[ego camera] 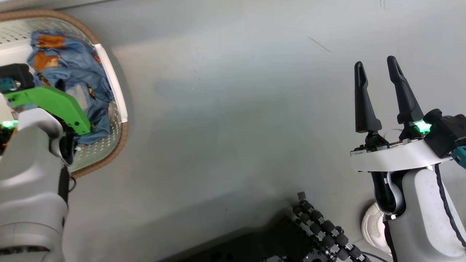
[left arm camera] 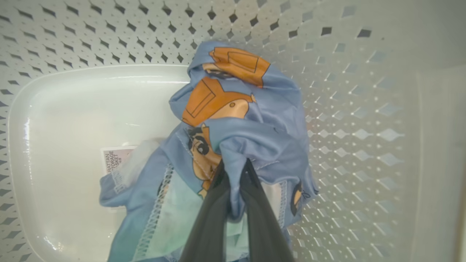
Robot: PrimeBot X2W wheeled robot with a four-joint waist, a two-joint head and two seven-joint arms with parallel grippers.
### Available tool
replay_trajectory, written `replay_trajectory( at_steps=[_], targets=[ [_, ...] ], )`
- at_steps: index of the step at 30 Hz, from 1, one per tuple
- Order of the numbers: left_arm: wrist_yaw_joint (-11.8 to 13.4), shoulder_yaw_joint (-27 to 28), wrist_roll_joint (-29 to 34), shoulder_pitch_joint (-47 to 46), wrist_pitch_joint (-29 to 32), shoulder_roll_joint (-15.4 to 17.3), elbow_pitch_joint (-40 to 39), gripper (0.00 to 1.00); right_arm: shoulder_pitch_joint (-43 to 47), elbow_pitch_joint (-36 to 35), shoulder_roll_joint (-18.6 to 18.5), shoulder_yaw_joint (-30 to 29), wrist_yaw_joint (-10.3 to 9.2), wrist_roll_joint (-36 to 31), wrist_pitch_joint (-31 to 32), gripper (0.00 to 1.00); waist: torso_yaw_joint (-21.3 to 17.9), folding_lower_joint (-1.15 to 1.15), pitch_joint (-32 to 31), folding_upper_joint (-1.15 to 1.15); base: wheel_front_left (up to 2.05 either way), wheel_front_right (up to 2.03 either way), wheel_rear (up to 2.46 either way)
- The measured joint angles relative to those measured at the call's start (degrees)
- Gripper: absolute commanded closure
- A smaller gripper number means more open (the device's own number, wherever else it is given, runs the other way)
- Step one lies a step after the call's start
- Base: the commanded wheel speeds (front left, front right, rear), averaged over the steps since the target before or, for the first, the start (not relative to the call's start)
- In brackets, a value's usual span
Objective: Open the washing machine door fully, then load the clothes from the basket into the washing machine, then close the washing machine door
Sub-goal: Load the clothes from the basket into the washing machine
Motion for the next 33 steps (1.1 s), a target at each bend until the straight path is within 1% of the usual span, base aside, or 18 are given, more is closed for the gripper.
replay_trajectory(
  at_steps=[4,11,17,22,33],
  targets=[
    [-1.1,0.6,-1.2,1.7,-2.8,-1.5,0.8,1.00,-0.6,0.7,0.0,-0.2,0.01,0.0,0.0,0.00,0.8,0.00,-2.2,0.00,0.00,0.00,0.00],
    [-2.1,0.8,-2.1,5.0,-7.3,-4.1,1.7,1.00,-0.8,1.6,0.0,-1.1,0.01,0.0,0.0,0.00,2.7,0.00,-7.0,0.00,0.00,0.00,0.00],
    [-2.8,0.9,-2.8,7.5,-10.9,-5.3,2.3,1.00,-0.8,2.3,-0.1,-2.2,0.00,0.0,0.0,0.00,4.7,0.00,-11.6,0.00,0.00,0.00,0.00],
    [-3.2,0.3,-3.7,9.9,-11.9,-6.3,2.4,1.00,-0.1,2.9,-0.1,-3.3,0.01,0.0,0.0,0.00,6.5,0.00,-15.5,0.00,0.00,0.00,0.00],
    [-3.7,-0.9,-4.7,15.9,-13.4,-7.1,0.5,1.00,4.7,4.4,-0.8,-4.3,0.00,-0.3,0.0,0.00,10.2,-0.01,-24.6,0.00,0.00,0.00,0.00]
  ],
)
